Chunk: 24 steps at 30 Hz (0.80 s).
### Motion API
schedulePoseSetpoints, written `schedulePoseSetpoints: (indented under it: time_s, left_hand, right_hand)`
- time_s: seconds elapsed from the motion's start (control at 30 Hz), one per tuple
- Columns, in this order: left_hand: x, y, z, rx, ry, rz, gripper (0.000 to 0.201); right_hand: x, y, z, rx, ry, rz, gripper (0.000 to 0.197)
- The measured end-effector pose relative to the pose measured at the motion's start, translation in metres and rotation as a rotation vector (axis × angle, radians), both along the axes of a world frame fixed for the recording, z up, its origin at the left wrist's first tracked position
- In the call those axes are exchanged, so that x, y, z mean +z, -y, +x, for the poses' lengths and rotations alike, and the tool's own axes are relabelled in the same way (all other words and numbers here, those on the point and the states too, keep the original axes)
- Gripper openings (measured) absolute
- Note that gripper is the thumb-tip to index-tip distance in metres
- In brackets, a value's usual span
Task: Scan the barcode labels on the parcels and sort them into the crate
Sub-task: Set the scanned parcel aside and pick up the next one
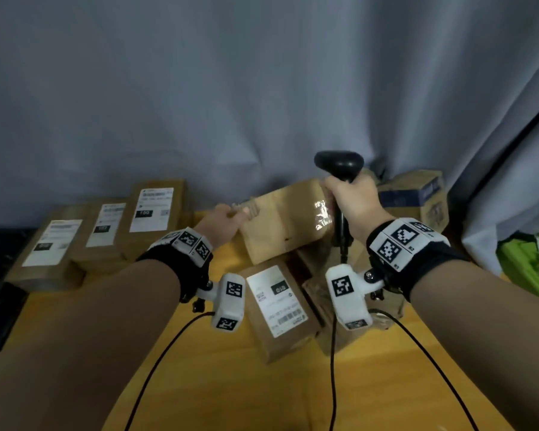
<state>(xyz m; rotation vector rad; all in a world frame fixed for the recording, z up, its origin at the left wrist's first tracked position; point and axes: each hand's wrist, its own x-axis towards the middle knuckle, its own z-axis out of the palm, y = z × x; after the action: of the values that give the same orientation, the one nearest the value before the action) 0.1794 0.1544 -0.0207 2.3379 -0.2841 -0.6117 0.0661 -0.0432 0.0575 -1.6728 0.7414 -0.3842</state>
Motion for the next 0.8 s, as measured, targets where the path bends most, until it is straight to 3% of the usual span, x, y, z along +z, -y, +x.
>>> schedulePoseSetpoints:
  time_s: [0.1, 0.13, 0.2, 0.27, 0.53, 0.8]
  left_hand:
    - [-0.003, 0.024, -0.006, 0.102, -0.082, -0.132, 0.058]
    - [-0.007, 0.028, -0.006, 0.149, -0.118, -0.153, 0.056]
    - [-0.010, 0.037, -0.004, 0.251, -0.185, -0.173, 0.069]
    - [-0.011, 0.043, 0.003, 0.358, -0.230, -0.169, 0.080]
    - [-0.008, 0.052, 0.004, 0.532, -0.430, -0.424, 0.069]
    - [0.008, 0.020, -0.002, 0.660, -0.285, -0.525, 0.052]
  right_hand:
    - [-0.001, 0.034, -0.005, -0.006, -0.039, 0.215, 0.023]
    - [-0.005, 0.043, -0.003, -0.007, -0.052, 0.256, 0.021]
    - [-0.012, 0.057, 0.007, 0.013, -0.077, 0.293, 0.009]
    - [-0.018, 0.066, 0.020, 0.047, -0.108, 0.301, 0.020]
    - [-0.045, 0.058, 0.043, 0.114, -0.185, 0.372, 0.022]
    - [-0.037, 0.050, 0.028, 0.030, -0.011, 0.422, 0.019]
